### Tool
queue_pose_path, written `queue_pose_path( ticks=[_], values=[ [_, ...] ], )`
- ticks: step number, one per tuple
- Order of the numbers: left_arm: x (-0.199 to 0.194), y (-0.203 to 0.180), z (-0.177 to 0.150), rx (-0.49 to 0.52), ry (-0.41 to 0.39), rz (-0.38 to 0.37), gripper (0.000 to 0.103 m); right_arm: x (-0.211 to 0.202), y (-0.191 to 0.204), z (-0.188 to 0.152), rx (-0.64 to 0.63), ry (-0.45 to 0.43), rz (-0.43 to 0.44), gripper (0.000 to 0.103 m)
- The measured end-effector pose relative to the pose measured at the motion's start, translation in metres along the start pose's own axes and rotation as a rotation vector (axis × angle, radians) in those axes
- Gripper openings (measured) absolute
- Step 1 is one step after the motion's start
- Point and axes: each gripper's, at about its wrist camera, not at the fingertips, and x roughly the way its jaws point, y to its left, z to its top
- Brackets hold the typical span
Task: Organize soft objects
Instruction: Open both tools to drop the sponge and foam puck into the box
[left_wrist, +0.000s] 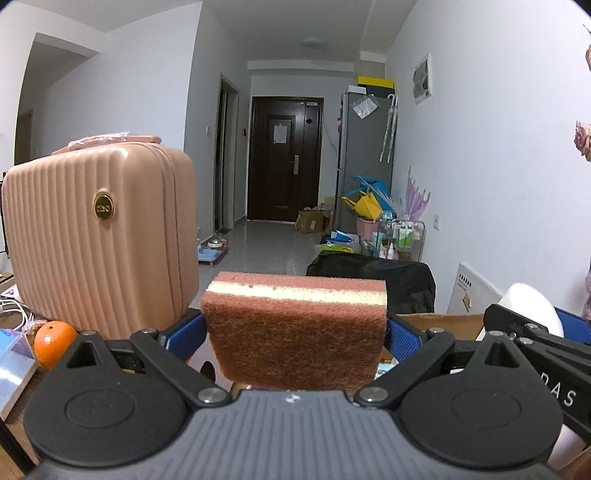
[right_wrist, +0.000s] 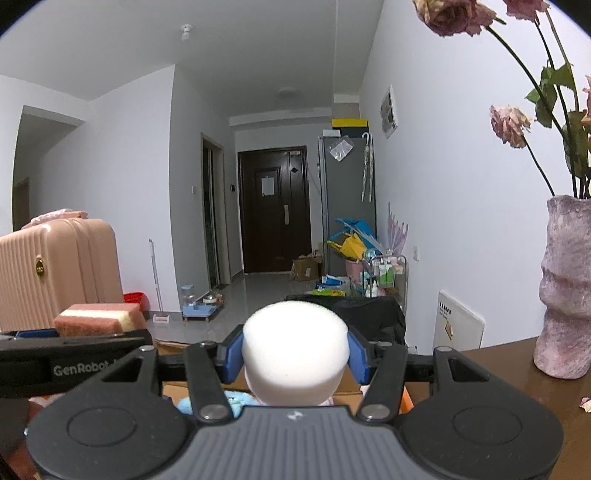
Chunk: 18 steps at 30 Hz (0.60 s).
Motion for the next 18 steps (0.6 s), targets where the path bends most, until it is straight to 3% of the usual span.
queue_pose_path(
  ticks=[5,14,18],
  values=[
    [0.001,0.003,-0.001,-0.009,0.004,0.000,0.103,0.002,-0.004,-0.002,0.015,0.022,-0.009,0.059],
    [-0.001,0.010,0.000,-0.042,0.017,0.006,0.103,0.001,-0.011,-0.004,0.055,0.025,-0.032,0.092],
    [-0.005,0.011,0.000,-0.038,0.008,0.006,0.103,0.002,-0.013,-0.005,0.064,0.028,-0.044,0.095]
  ],
)
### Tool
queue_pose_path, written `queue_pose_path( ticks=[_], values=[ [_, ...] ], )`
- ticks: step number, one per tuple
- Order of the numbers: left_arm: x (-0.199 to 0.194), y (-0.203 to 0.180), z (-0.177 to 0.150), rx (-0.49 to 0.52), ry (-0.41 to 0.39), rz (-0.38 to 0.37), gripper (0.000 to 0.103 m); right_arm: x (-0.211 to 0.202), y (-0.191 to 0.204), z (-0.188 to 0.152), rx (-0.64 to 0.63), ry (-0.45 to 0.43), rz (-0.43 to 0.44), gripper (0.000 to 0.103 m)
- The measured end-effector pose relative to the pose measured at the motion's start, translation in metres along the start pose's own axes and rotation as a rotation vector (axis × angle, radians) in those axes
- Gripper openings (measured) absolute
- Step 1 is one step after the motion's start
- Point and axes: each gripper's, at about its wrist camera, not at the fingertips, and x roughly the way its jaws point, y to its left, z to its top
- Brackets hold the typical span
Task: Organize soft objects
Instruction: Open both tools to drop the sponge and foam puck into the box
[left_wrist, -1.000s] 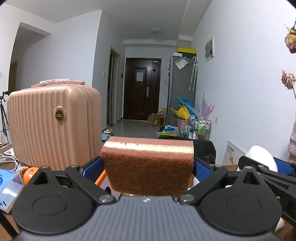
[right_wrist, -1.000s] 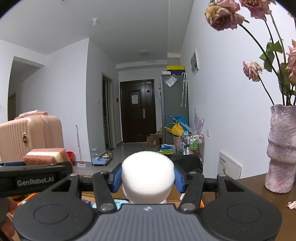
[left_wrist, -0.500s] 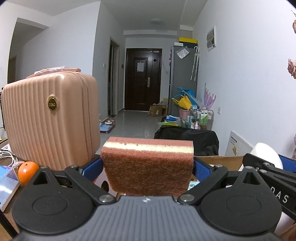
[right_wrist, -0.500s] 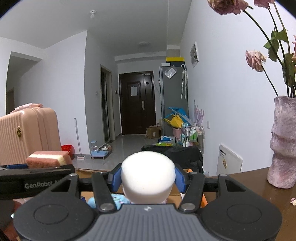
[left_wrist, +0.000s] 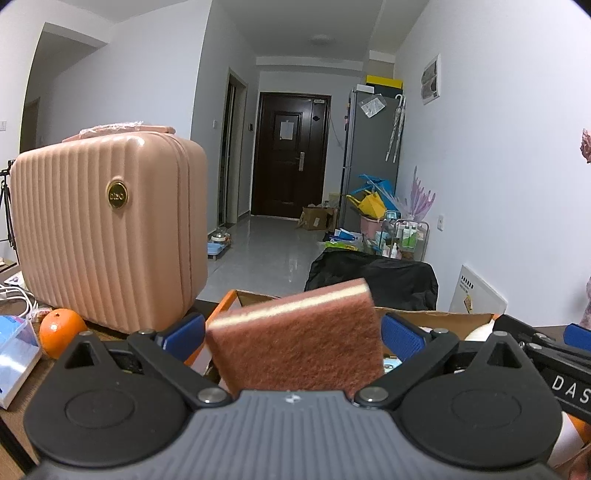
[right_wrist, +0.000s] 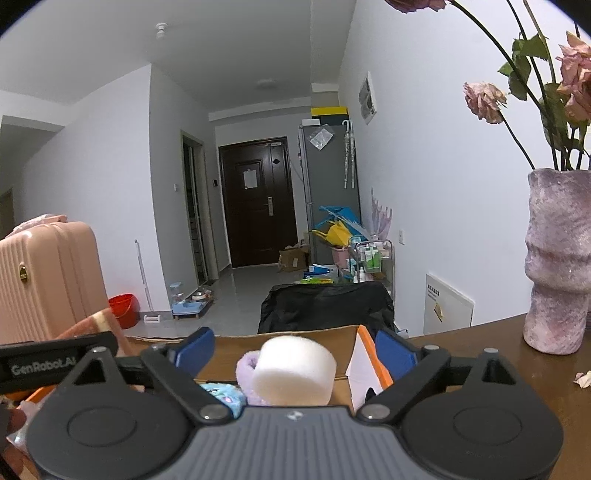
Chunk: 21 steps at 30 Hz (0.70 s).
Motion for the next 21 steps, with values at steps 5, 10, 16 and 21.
queue_pose_path(
  ticks=[5,10,16,21],
  values=[
    [-0.006,0.004,0.001,-0.018,-0.017,-0.004,0.103,0.000,-0.003,0.001,0.009,-0.009,-0.007,0.100],
    [-0.010,0.007,0.000,-0.016,-0.017,-0.002,0.103,-0.002,-0.003,0.001,0.007,-0.008,-0.004,0.101],
    [-0.014,0.008,0.001,-0.006,-0.017,-0.007,0.103,-0.008,-0.002,-0.002,0.009,-0.010,-0.002,0.103],
    [-0.023,0.012,0.000,0.011,-0.023,-0.011,0.103,-0.017,-0.003,-0.004,0.011,-0.014,0.007,0.103]
  ],
)
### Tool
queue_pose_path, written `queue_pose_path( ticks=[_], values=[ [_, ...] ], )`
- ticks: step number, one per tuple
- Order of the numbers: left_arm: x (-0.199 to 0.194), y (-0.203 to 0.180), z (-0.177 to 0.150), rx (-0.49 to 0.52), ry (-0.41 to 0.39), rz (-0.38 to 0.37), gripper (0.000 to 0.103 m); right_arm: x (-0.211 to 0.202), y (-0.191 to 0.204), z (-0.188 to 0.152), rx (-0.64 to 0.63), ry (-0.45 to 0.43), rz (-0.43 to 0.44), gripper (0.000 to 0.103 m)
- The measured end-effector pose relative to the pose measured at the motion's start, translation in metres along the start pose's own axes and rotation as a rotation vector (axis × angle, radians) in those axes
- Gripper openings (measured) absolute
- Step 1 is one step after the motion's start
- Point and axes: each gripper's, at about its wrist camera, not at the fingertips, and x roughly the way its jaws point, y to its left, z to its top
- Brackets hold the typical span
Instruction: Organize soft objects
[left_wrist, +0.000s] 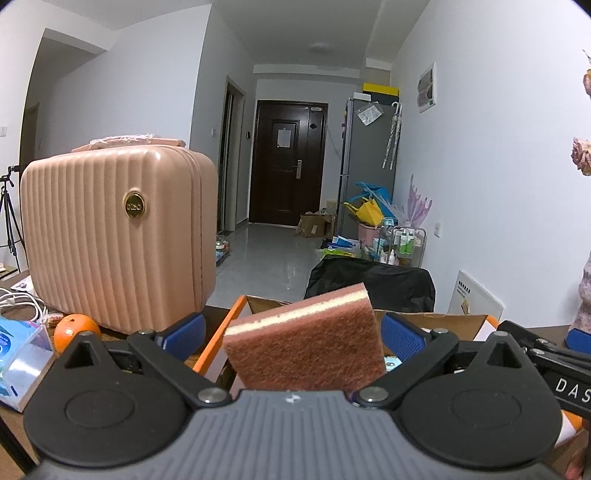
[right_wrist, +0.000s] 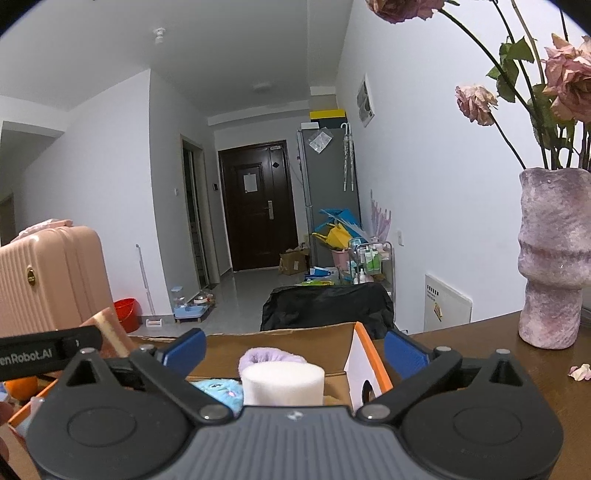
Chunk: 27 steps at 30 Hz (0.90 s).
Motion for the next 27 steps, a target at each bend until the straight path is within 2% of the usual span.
queue_pose_path(
  ticks=[18,27],
  values=[
    [-0.066,0.017,-0.026,0.075,-0.033,0.002,0.103,-0.073,0.004,-0.023,-0.046,-0.051,0.032,0.103],
    [-0.109,0.029,-0.042,0.090,-0.030,-0.006,0.103,-0.118,0.007,-0.041,-0.075,-0.027,0.035,0.103]
  ],
)
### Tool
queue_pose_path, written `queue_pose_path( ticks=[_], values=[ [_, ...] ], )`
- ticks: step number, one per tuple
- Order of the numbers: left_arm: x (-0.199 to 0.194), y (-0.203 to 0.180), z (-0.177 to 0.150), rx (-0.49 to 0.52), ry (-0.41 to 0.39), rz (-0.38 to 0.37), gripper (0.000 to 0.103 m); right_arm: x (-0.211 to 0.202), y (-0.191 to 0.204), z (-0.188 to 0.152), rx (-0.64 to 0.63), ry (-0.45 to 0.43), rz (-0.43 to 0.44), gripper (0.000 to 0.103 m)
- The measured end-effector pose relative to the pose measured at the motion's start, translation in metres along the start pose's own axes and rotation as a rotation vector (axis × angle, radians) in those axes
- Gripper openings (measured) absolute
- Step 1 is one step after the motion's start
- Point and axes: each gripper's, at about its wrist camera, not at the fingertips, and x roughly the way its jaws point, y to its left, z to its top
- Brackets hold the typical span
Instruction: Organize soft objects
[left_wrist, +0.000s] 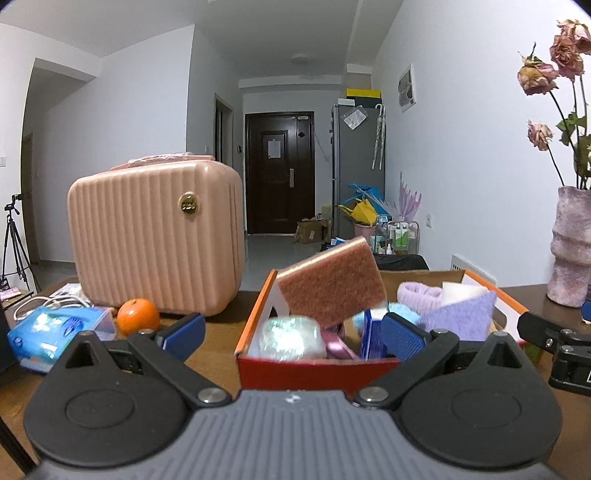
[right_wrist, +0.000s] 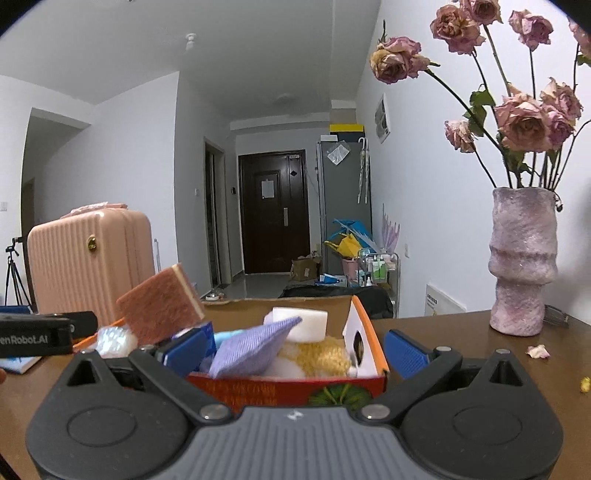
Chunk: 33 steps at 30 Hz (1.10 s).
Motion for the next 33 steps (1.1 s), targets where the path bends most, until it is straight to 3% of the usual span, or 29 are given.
queue_pose_path(
  ticks=[14,33],
  values=[
    [-0.078,0.017,-0.023,-0.010,0.034,-0.026,0.103,-0.077,-0.002,-0.017,-0.001,0.036,-0.003,0.103],
    [-0.231,0.031,-0.061,-0.013,0.014,-0.127,0.103,-0.224,0.006,-0.040,0.003,0.047,0.021,0.103]
  ],
)
